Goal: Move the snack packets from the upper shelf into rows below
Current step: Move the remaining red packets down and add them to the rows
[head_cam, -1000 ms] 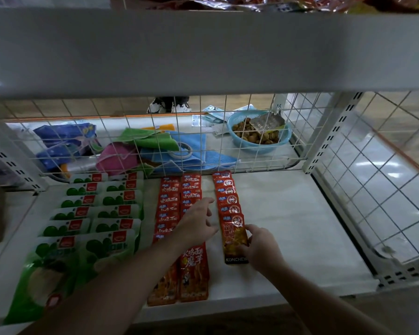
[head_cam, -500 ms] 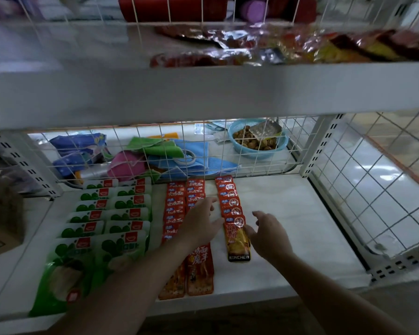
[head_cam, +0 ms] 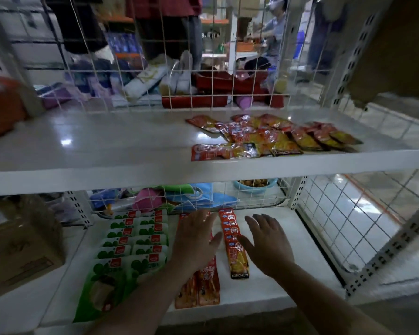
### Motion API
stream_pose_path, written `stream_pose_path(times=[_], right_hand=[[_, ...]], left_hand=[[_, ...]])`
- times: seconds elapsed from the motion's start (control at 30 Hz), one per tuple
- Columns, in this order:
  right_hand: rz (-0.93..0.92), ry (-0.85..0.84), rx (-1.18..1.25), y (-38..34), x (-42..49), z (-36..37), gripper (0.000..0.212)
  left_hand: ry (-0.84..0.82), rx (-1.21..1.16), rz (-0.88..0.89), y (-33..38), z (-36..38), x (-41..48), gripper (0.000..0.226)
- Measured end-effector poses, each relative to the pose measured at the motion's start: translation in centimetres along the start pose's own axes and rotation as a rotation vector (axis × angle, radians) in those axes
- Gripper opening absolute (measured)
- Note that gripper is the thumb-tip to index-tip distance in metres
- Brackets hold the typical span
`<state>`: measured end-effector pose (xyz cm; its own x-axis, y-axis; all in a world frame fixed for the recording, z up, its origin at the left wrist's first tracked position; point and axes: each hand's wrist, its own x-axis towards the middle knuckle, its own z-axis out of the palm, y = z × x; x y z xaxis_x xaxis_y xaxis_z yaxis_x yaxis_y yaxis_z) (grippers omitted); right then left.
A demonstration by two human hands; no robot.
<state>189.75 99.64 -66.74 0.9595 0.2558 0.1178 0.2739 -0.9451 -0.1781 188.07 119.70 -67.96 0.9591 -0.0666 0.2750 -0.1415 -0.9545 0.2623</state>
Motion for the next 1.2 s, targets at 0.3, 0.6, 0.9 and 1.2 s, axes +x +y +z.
stream_pose_path(times=[0.3, 0.6, 0.9, 1.2], right_hand=[[-0.096, 0.087, -0.1, -2.5, -4.4, -6.4, 0.068], [-0.17, 0.297, -0.166, -3.8, -7.9, -12.7, 0.052], [-0.188, 0.487, -0.133, -4.7, -7.0, -19.8, 0.046], [-0.15, 0.432, -0.181, -5.5, -2.7, -22.9, 0.057]], left_hand=[[-0.008, 0.072, 0.021, 3.1, -7.2, -3.6, 0.063], [-0.033, 0.108, 0.117, 6.0, -14.0, -5.4, 0.063], [0.246, 0.038, 0.353, 8.1, -19.5, -4.1, 0.049], [0.295, 0.081, 0.23, 6.9, -22.7, 1.9, 0.047]])
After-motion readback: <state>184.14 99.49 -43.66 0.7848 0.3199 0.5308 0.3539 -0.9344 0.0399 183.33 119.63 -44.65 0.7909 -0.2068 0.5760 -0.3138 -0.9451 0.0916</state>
